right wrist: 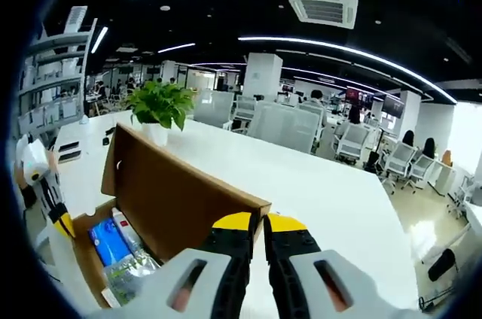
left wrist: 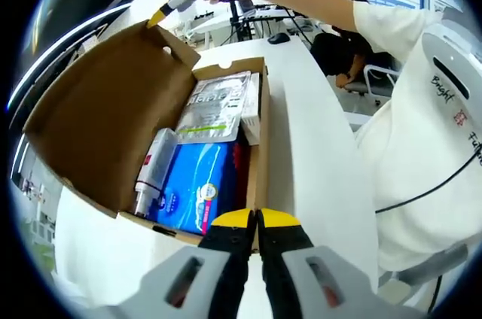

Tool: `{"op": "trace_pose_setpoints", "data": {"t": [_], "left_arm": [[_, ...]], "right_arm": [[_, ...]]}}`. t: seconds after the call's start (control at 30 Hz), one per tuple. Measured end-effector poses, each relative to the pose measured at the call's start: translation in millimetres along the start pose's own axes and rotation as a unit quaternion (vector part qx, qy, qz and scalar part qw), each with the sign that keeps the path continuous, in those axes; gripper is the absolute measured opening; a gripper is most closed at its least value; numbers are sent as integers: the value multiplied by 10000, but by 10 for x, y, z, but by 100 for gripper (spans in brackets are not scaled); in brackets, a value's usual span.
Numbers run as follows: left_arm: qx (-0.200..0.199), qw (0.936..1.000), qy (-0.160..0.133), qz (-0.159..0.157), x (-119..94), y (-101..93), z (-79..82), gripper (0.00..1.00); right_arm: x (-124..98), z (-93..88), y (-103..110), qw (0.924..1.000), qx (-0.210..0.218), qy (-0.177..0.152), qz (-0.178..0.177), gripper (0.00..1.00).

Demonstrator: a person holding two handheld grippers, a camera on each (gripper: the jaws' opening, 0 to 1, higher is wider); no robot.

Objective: Operate the shoe box by opening the lid, removing the specified soft item, and placing it in the target area until the item is outside and the box remains undamaged.

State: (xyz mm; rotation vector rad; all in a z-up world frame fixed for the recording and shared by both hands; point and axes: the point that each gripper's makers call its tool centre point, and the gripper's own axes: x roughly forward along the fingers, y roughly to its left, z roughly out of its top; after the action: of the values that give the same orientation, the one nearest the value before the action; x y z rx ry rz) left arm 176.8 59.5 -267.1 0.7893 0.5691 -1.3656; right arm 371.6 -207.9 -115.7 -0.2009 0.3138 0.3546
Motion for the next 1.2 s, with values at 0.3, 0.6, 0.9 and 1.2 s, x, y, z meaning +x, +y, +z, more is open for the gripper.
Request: {"op": "trace_pose_setpoints", "data": {"t": [0.3, 0.6, 0.9, 1.2], "left_arm": [[-52, 10000, 21, 6, 3, 5, 3, 2], [-54, 10000, 3, 36, -1, 1, -1, 2], [-43, 10000, 10, 38, -4, 9, -6, 2], [-56, 10000, 4, 24, -4, 1, -3, 2]], "right_arm": [[117, -20, -25, 9996, 30, 286, -10, 3], [232, -67, -56, 9985, 80, 500, -205, 2], [384, -119, -111, 9970, 304, 660, -255, 2], [472, -180, -137, 9958, 338, 768, -364, 2]]}}
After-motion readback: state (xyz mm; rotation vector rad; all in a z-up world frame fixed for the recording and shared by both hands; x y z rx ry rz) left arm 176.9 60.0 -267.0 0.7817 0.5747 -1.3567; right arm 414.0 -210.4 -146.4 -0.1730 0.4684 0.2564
